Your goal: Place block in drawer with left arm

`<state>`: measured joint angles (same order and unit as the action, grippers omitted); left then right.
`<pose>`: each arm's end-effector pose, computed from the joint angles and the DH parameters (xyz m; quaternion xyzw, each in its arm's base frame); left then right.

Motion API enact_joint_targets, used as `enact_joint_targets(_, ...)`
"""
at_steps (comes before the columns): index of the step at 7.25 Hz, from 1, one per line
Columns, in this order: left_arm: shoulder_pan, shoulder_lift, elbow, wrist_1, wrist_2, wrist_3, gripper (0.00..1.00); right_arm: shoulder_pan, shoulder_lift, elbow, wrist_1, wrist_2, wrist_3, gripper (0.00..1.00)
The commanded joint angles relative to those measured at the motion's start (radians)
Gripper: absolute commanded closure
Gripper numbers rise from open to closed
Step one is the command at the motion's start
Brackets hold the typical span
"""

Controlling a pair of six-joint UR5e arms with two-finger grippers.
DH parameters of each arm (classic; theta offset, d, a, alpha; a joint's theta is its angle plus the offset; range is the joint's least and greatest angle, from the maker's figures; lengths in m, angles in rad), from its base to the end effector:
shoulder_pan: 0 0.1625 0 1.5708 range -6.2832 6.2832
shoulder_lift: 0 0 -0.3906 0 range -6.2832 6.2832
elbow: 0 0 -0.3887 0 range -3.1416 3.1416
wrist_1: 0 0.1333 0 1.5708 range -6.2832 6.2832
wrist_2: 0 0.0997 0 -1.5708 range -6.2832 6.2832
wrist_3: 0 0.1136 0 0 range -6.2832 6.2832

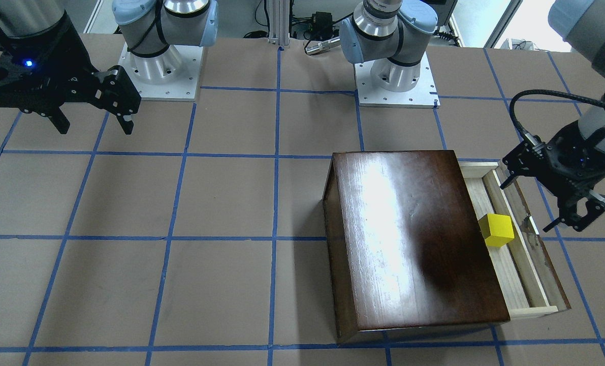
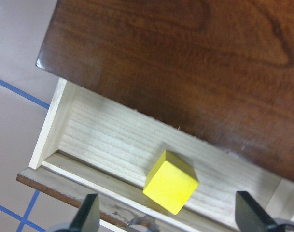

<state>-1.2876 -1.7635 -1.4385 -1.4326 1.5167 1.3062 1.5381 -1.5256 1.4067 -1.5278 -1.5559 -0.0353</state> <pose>0.0257 -0.5872 0.4171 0.4899 0.8705 -0.0465 0.0088 0.1182 -0.5158 0.4931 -0.0016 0.9993 -0.0382 0.0061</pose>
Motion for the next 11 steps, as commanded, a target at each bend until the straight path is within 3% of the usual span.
enact_joint_targets(1,-0.109,0.031,0.003,-0.057,0.0,-0.312,0.0,0.0,-0.001,0.0,0.0,0.0,0.0,0.0)
enact_joint_targets(6,-0.205,0.093,-0.032,-0.084,0.011,-0.882,0.0,0.0,-0.001,0.0,0.0,0.0,0.0,0.0)
enact_joint_targets(10,-0.246,0.128,-0.077,-0.068,0.014,-1.187,0.0,0.0,-0.001,0.0,0.0,0.0,0.0,0.0)
enact_joint_targets(11,-0.256,0.124,-0.07,-0.066,0.064,-1.203,0.0,0.0,-0.001,0.0,0.0,-0.001,0.0,0.0)
